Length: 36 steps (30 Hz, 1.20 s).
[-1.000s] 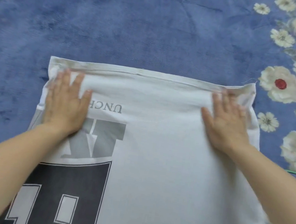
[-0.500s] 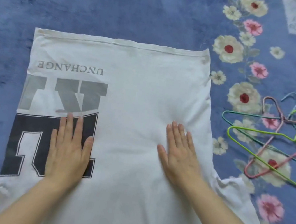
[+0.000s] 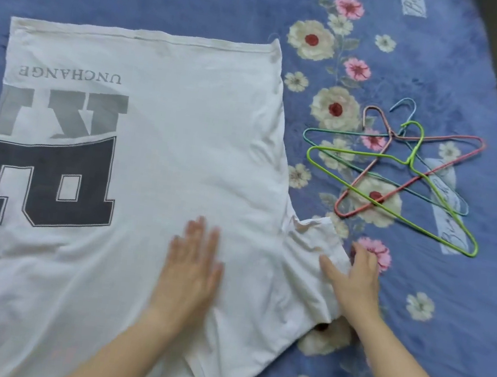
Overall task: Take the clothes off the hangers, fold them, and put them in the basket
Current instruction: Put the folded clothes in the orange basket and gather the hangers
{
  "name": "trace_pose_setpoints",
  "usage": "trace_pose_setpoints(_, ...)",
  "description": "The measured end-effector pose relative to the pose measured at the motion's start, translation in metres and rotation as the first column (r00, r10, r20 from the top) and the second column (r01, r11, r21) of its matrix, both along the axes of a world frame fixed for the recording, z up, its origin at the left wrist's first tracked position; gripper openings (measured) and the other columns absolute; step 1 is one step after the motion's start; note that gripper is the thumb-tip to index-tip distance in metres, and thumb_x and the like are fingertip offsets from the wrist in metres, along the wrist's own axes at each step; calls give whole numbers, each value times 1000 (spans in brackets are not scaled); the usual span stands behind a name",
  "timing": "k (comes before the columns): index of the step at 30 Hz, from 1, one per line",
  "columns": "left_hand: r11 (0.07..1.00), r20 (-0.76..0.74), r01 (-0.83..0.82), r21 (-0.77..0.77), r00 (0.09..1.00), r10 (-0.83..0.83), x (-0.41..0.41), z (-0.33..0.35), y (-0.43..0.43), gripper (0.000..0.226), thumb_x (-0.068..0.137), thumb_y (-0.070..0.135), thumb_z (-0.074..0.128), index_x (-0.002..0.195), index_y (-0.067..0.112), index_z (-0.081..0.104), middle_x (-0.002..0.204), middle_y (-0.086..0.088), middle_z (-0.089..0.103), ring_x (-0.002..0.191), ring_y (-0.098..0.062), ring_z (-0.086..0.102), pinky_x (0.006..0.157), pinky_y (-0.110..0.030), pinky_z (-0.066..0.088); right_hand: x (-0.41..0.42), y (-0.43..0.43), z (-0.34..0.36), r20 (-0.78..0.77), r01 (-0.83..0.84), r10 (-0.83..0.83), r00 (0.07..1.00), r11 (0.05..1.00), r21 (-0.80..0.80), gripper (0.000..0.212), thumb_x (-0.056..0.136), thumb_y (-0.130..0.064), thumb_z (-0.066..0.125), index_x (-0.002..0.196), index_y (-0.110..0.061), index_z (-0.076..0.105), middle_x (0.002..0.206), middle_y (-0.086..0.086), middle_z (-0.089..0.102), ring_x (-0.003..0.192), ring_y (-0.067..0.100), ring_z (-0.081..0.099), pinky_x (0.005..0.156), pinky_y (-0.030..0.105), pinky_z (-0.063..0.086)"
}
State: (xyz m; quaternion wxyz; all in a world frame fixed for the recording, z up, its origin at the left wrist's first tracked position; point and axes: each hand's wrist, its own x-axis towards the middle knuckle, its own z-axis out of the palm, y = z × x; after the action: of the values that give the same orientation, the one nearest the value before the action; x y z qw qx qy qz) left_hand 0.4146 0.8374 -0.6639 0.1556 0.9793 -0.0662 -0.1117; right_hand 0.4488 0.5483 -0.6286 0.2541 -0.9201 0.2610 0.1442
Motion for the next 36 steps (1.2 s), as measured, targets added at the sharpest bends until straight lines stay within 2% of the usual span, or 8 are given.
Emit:
trace_pose_setpoints(6,964,48,260,-61,965,-257,-33,-9,-117,62,94,40,35,149,13,34,157,-11,31,145,-24,22,114,-42,16,-14,-31,7,-145,101,-65,987,960,260,28,76,-32,81,89,-16,62,82,-2,68,76,19,64,64,34,46)
trace_pose_setpoints(17,883,-28,468,-35,883,-469,-69,-14,-106,49,97,43,34,145,43,37,162,-11,18,148,-32,11,116,-43,9,3,-51,15,-55,189,-181,982,924,332,8,84,-16,70,78,-13,67,80,9,67,76,25,59,68,35,45)
trace_pose_setpoints(21,854,-240,165,-494,918,-316,-54,16,-101,54,87,32,27,131,33,58,157,9,25,147,-4,7,119,-21,-3,7,-21,49,-27,307,-337,941,818,487,3,82,-6,68,82,-3,68,79,14,66,72,23,57,60,31,45)
trace_pose_setpoints(24,310,-710,-707,-635,693,127,-25,41,-93,30,94,15,47,115,12,69,115,1,70,111,-7,63,108,-33,42,-3,27,80,-31,245,-300,954,712,659,7,85,0,63,90,2,68,76,13,64,66,19,54,51,27,42)
trace_pose_setpoints(26,-97,-902,-898,-430,420,103,-8,48,-76,30,100,24,44,115,10,66,102,-8,74,91,-19,70,92,-35,52,-12,63,94,-70,132,-137,988,522,843,21,88,5,60,105,-4,69,85,10,70,74,19,60,59,28,50)
trace_pose_setpoints(29,-331,-959,-909,-255,281,-30,5,47,-39,63,102,45,28,96,5,76,97,-18,73,85,-30,71,87,-40,48,-28,92,83,-130,18,216,968,454,891,45,89,-3,65,130,-20,56,90,-2,65,80,13,61,65,24,51)
trace_pose_setpoints(32,-234,-944,-933,-273,307,-123,5,44,-16,75,96,59,26,114,2,71,116,-23,68,108,-37,65,100,-46,44,-36,89,54,-122,-96,260,958,692,716,45,89,-14,64,132,-27,56,87,-6,64,76,9,61,71,26,47)
trace_pose_setpoints(36,83,-880,-882,-464,470,69,3,41,-16,27,86,27,66,108,13,72,108,-13,73,98,-29,70,86,-39,53,-44,75,30,-126,-97,203,971,817,569,62,89,-12,57,145,-33,42,85,8,65,72,15,60,69,29,48)
